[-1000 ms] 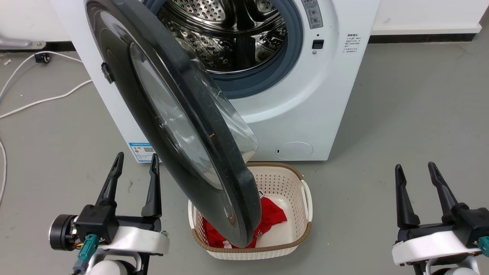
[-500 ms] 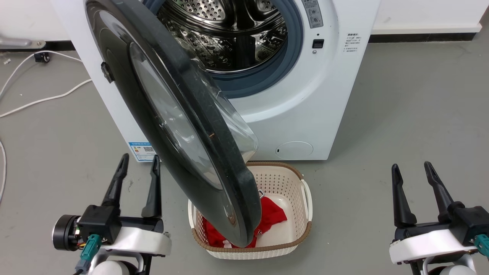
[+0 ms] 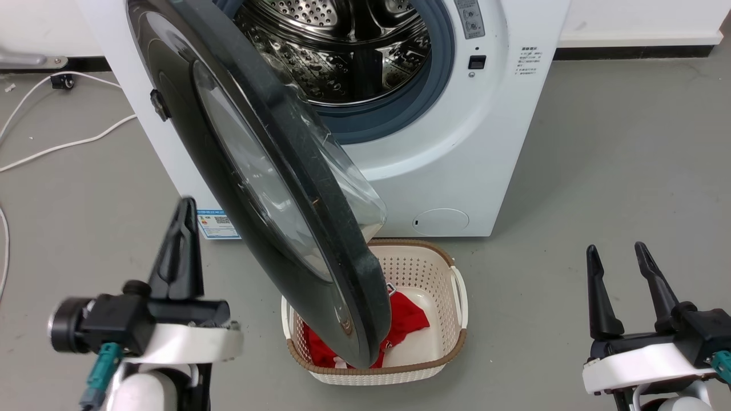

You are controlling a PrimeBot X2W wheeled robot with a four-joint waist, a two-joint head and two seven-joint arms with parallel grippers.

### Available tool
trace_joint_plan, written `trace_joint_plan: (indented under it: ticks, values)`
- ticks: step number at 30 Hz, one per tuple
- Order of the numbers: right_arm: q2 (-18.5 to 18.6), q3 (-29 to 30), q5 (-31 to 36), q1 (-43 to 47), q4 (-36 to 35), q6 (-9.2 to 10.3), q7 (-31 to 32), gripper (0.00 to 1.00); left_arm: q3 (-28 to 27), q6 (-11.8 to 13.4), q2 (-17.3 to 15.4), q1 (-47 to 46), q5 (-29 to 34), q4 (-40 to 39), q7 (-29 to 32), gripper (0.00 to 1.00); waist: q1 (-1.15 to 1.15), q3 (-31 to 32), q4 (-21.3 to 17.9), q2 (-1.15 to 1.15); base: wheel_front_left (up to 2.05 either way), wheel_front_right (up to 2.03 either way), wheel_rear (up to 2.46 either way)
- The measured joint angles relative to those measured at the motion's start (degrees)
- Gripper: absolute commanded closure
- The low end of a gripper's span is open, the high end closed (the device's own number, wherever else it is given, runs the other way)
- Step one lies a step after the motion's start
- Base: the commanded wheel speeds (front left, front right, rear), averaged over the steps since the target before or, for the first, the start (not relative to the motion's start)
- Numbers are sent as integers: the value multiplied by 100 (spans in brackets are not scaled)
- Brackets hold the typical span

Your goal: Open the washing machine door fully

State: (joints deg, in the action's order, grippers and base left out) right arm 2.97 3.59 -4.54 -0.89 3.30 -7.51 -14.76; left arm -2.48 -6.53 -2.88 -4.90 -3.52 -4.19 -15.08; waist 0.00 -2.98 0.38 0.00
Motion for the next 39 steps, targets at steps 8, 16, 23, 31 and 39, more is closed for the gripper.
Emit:
trace_joint_plan:
  ticks: [8, 16, 23, 31, 39]
  values:
    - [0, 26, -49, -30, 27, 0, -9, 0, -62, 79, -1, -457, 79, -1457, 0, 100, 0, -45, 16, 0, 0, 0, 0]
    - [0, 25, -86, -90, 91, 0, -9, 0, 656, 47, -1, -1049, 181, -2885, -5, 100, 0, -73, -9, 0, 0, 0, 0]
    - [0, 10, -149, -114, 149, 0, -16, 0, 1947, -51, 2, -923, 40, -2815, -5, 100, 0, -28, -70, 0, 0, 0, 0]
    - [0, 51, -197, -82, 191, 0, -18, 0, 3215, -92, -288, -309, -592, -1839, -5, 100, 0, 12, -26, 0, 0, 0, 0]
    - [-1, -1, -279, -31, 246, 0, -24, 0, 3731, -96, -613, 110, -1067, -689, 287, 100, 0, 66, 21, 0, 0, 0, 0]
